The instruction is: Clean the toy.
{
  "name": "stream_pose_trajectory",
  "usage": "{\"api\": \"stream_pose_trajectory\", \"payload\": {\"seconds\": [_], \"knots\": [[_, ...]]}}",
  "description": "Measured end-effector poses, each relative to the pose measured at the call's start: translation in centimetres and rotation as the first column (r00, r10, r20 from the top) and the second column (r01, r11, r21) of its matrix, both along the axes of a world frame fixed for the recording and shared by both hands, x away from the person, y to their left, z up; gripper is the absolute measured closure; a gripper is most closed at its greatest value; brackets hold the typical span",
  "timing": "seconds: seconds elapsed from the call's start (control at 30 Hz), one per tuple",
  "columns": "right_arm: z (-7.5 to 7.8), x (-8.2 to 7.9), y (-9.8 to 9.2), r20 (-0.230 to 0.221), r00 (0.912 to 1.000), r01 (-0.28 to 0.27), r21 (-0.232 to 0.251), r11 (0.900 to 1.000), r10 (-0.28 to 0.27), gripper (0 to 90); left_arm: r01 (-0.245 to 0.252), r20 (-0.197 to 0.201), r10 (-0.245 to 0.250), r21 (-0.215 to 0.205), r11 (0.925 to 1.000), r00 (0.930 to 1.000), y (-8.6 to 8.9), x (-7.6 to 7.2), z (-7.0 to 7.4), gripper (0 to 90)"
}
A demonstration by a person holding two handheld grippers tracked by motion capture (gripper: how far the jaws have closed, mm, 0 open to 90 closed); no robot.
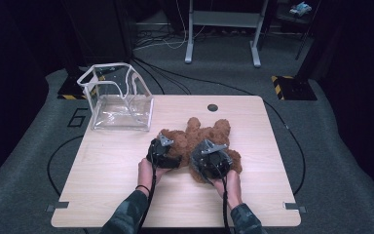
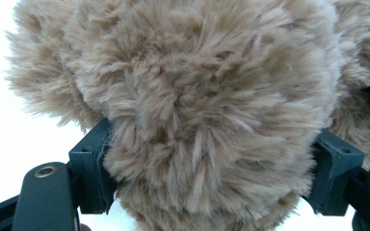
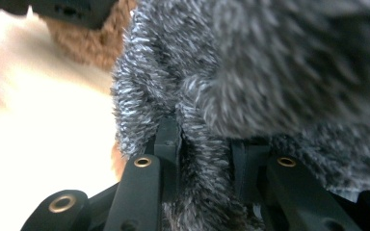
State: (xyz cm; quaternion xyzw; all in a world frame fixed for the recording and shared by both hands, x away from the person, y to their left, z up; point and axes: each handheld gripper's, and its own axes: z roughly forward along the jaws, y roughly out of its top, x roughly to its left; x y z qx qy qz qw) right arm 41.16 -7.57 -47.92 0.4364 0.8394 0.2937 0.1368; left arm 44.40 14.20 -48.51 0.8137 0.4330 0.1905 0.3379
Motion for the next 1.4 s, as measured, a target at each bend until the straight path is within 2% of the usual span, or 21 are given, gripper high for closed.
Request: {"api": "stream_pose_trajectory", "payload": {"seconds": [0.03, 0.17, 0.23, 0.3, 0.33, 0.37, 0.43, 0.53, 0.6, 0.63, 0.67, 0.7, 0.73, 0.87, 1.1, 1.17, 1.23, 1.3, 1.33, 1.4], "knots": [[0.0, -0.3, -0.5, -0.025, 0.9997, 0.001, -0.012, 1.0, -0.001, 68.9, 0.0, -0.002, 0.0, 0.001, 1.0, 1.0, 0.0, 0.0, 0.0, 21.9], [-0.5, -1.0, -1.5, -0.062, 0.998, -0.007, -0.061, 0.998, 0.003, 68.8, 0.0, -0.002, 0.0, 0.001, 1.0, 1.0, 0.0, 0.1, 0.0, 21.9], [-0.5, -1.2, -1.8, -0.081, 0.9967, -0.004, -0.073, 0.997, -0.002, 68.4, 0.001, -0.001, -0.001, 0.001, 1.0, 1.0, 0.0, 0.1, 0.1, 21.9], [-0.2, -1.2, -2.0, -0.08, 0.9968, -0.013, -0.071, 0.997, 0.008, 68.3, 0.002, -0.002, -0.002, 0.001, 1.0, 1.0, 0.0, 0.1, 0.1, 21.9], [0.2, -1.2, -2.1, -0.067, 0.9977, -0.01, -0.063, 0.998, 0.006, 68.3, 0.004, -0.003, -0.004, 0.001, 1.0, 1.0, 0.0, 0.1, 0.1, 21.9], [1.6, -1.1, -2.1, -0.033, 0.9994, -0.011, -0.032, 0.999, 0.01, 68.3, 0.005, -0.006, -0.005, 0.001, 1.0, 1.0, 0.0, 0.1, 0.1, 21.9], [3.2, -1.1, -1.6, 0.02, 0.9997, -0.013, 0.0, 1.0, 0.013, 68.3, 0.006, -0.007, -0.006, 0.003, 1.0, 1.0, 0.0, 0.1, 0.1, 21.9], [4.7, -0.7, -0.2, 0.062, 0.9979, -0.02, 0.01, 1.0, 0.019, 68.2, 0.005, -0.01, -0.005, -0.004, 1.0, 0.9999, 0.1, 0.1, 0.1, 21.9], [4.8, -0.3, 0.2, 0.061, 0.998, -0.017, 0.014, 1.0, 0.016, 68.2, 0.004, -0.013, -0.004, -0.007, 1.0, 0.9999, 0.1, 0.1, 0.1, 21.9], [4.0, 0.5, 0.9, 0.056, 0.9982, -0.02, 0.0, 1.0, 0.02, 68.2, 0.004, -0.013, -0.005, -0.008, 1.0, 0.9999, 0.1, 0.2, 0.1, 22.0], [4.0, 0.5, 0.9, 0.056, 0.9982, -0.02, 0.0, 1.0, 0.02, 68.2, 0.004, -0.013, -0.005, -0.008, 1.0, 0.9999, 0.1, 0.2, 0.1, 22.0], [2.7, 1.0, 1.4, 0.031, 0.9994, -0.013, -0.014, 1.0, 0.014, 68.4, 0.007, -0.013, -0.007, -0.005, 1.0, 0.9999, 0.2, 0.2, 0.1, 22.0], [2.0, 1.0, 1.5, 0.005, 0.9999, -0.009, -0.012, 1.0, 0.009, 68.5, 0.007, -0.013, -0.007, -0.006, 1.0, 0.9999, 0.2, 0.2, 0.1, 22.0], [0.2, 0.5, 1.1, -0.026, 0.9997, 0.004, 0.01, 1.0, -0.004, 68.8, 0.007, -0.018, -0.007, -0.011, 0.9999, 0.9998, 0.2, 0.1, 0.1, 22.4], [-0.3, -1.4, -0.2, -0.056, 0.9984, -0.013, -0.028, 1.0, 0.011, 69.0, 0.002, -0.016, -0.003, -0.023, 0.9997, 0.9999, 0.2, 0.2, 0.0, 22.4], [-0.6, -1.7, -0.7, -0.086, 0.996, -0.025, -0.041, 0.999, 0.021, 68.8, 0.002, -0.015, -0.002, -0.024, 0.9997, 0.9999, 0.2, 0.2, 0.0, 22.4], [-0.4, -1.7, -1.1, -0.096, 0.9953, -0.02, -0.047, 0.999, 0.015, 68.6, 0.002, -0.016, -0.003, -0.023, 0.9997, 0.9999, 0.2, 0.2, 0.1, 22.4], [0.2, -1.7, -1.4, -0.083, 0.9965, -0.011, -0.039, 0.999, 0.008, 68.6, 0.003, -0.018, -0.004, -0.027, 0.9996, 0.9998, 0.3, 0.2, 0.1, 22.4], [0.6, -1.6, -1.5, -0.062, 0.998, -0.016, -0.035, 0.999, 0.014, 68.5, 0.001, -0.022, -0.002, -0.033, 0.9994, 0.9998, 0.3, 0.2, 0.1, 22.4], [2.2, -1.4, -1.4, -0.007, 1.0, -0.005, 0.009, 1.0, 0.006, 68.5, 0.003, -0.021, -0.004, -0.036, 0.9994, 0.9998, 0.4, 0.2, 0.1, 22.4]]}}
